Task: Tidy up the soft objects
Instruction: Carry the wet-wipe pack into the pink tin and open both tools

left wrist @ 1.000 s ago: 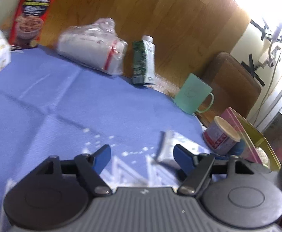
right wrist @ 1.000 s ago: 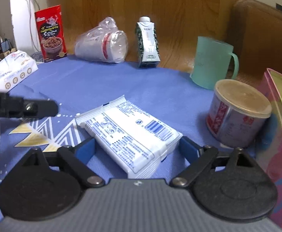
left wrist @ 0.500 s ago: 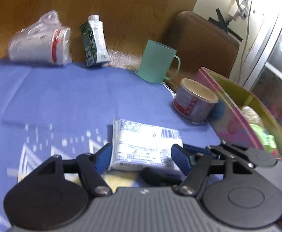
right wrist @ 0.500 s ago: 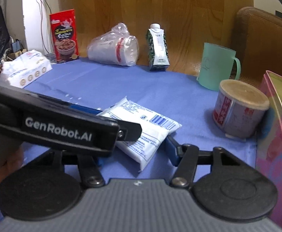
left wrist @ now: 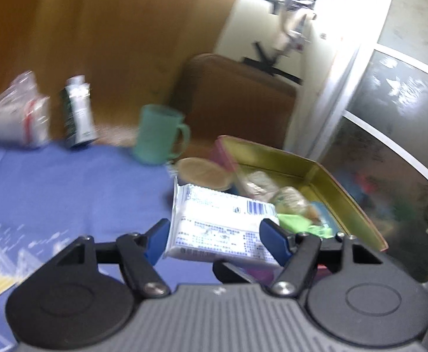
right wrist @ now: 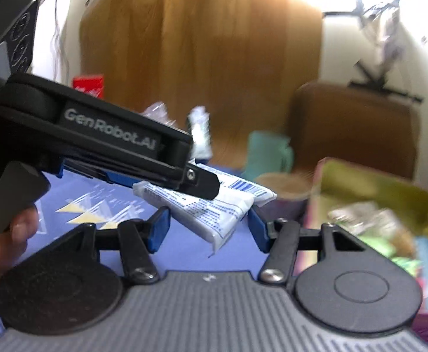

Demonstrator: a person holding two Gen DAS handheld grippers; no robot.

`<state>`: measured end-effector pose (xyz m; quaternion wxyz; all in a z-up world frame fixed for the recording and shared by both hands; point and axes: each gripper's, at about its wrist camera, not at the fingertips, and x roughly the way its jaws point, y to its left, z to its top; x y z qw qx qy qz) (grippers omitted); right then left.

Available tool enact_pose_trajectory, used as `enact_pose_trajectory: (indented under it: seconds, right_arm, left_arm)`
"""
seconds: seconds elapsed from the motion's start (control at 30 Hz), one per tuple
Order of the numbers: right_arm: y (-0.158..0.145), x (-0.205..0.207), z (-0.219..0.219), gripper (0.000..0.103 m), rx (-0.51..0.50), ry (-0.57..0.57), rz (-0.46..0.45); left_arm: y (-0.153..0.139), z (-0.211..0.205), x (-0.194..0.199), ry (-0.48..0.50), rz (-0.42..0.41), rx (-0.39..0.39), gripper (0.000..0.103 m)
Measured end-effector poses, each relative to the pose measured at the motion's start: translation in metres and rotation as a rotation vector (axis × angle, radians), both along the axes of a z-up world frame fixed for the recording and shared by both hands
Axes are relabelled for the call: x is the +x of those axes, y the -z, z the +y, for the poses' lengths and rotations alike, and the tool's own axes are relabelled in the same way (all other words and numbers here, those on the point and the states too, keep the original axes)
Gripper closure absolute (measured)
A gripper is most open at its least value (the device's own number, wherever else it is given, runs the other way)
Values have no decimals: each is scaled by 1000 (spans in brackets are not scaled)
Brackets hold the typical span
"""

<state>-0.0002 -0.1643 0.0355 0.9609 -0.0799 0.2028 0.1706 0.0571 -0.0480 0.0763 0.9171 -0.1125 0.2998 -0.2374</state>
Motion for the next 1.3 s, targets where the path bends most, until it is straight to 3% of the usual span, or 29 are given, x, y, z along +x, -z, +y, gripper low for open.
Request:
enact_pose_trajectory:
  seconds: [0.13,0.4,0.53,0.63,0.73,0.83,1.13,1.3]
  right_arm:
    - [-6,-5,-33,42,-14,72,-42]
    - [-2,0,-118,42,13,243,-29]
    - [1,5,-152,42,2,306,-16]
    - [11,22,-177,40,-29,354,25]
    - [23,35,-193,35,-54,461,39]
    - [24,28,-205,35,29,457,28]
    - [12,7,-190,35,43,436,-22]
    - [9,-7,-180,35,70,433,-26]
  left_arm:
    - [-4,-45,14,80,0,14,36]
    - [3,-145,45,237,39,37,36]
    - [11,-185,58,277,53,59,36]
    - [18,-204,69,252,42,93,34]
    - [20,-208,75,191,28,139,33]
    - [20,-204,72,185,23,144,30]
    - [12,-197,50,165,-20,217,29]
    - [5,-174,31,128,-36,236,20]
